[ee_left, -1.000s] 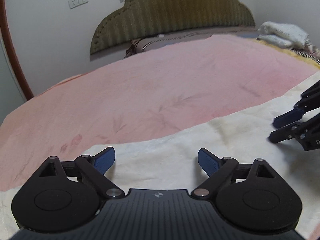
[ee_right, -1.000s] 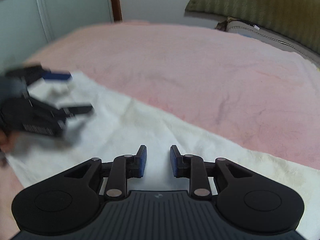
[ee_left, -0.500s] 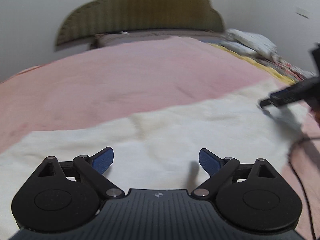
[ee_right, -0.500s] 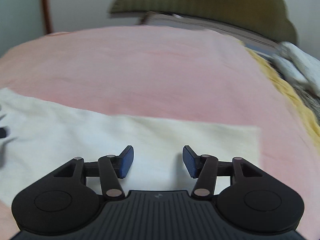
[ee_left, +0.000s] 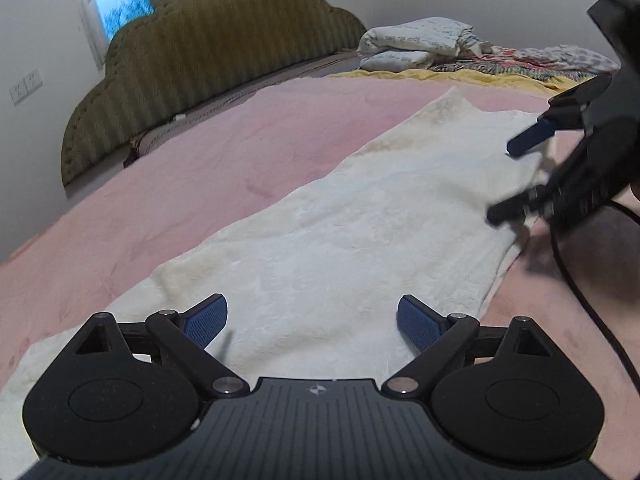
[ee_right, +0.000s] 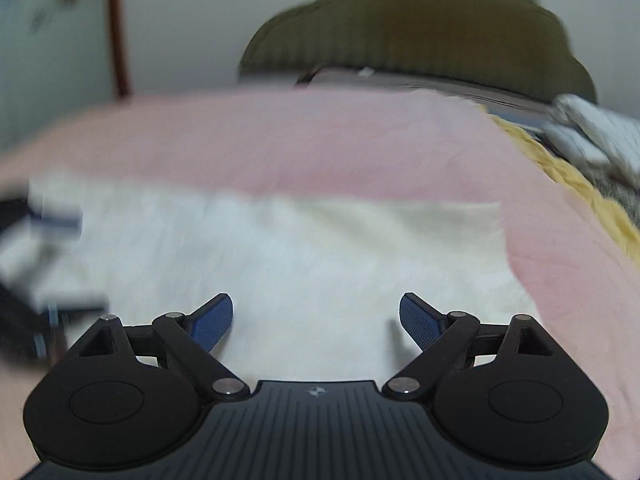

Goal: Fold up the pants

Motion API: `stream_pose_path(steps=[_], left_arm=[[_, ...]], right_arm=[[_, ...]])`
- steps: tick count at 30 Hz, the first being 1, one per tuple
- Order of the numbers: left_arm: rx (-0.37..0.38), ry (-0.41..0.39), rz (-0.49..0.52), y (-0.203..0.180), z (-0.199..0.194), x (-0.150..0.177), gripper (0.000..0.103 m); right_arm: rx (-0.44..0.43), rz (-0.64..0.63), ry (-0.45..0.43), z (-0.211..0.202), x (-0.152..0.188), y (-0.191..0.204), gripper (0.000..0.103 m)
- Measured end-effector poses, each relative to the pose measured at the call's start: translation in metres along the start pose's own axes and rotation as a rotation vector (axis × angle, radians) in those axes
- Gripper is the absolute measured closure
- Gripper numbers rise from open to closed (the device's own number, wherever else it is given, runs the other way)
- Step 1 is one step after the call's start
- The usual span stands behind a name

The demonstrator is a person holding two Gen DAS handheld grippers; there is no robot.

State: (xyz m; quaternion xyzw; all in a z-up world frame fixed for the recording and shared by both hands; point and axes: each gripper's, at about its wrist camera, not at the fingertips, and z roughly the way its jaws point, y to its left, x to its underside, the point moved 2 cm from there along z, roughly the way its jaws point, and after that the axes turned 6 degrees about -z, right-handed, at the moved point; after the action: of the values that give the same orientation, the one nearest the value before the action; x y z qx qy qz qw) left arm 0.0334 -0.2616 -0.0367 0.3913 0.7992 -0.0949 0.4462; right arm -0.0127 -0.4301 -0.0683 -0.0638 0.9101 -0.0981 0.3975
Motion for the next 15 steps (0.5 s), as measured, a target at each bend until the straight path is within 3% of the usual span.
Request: stream_pose_path(steps=[1, 3, 5, 6, 10, 13, 15], left_arm=[[-0.008, -0.019, 0.015, -0.002, -0.003, 0.002, 0.008], [-0.025, -0.071, 0.021, -0.001, -0.012, 0.005, 0.008], [-0.031, -0.089, -0.004, 0.002, -0.012, 0.007, 0.008], [-0.029, -0.086, -0.021, 0.004, -0.011, 0.009, 0.007], [0.013, -0.031, -0.117, 0.016, 0.001, 0.014, 0.004], [0.049, -0.002, -0.194, 0.027, 0.007, 0.015, 0.000], [0.079, 0.019, -0.251, 0.035, 0.010, 0.017, 0.000]], right_arm=[[-0.002, 0.027, -0.043, -0.006, 0.006, -0.004, 0.011], [0.011, 0.162, -0.035, -0.017, 0.011, -0.021, 0.011], [0.085, 0.307, -0.103, -0.039, 0.018, -0.033, 0.010], [0.081, 0.390, -0.135, -0.047, 0.023, -0.040, 0.010], [-0.148, 0.745, -0.185, -0.055, 0.054, -0.056, 0.010], [-0.240, 0.839, -0.173, -0.044, 0.068, -0.054, 0.010], [-0.244, 0.847, -0.199, -0.038, 0.068, -0.054, 0.010]])
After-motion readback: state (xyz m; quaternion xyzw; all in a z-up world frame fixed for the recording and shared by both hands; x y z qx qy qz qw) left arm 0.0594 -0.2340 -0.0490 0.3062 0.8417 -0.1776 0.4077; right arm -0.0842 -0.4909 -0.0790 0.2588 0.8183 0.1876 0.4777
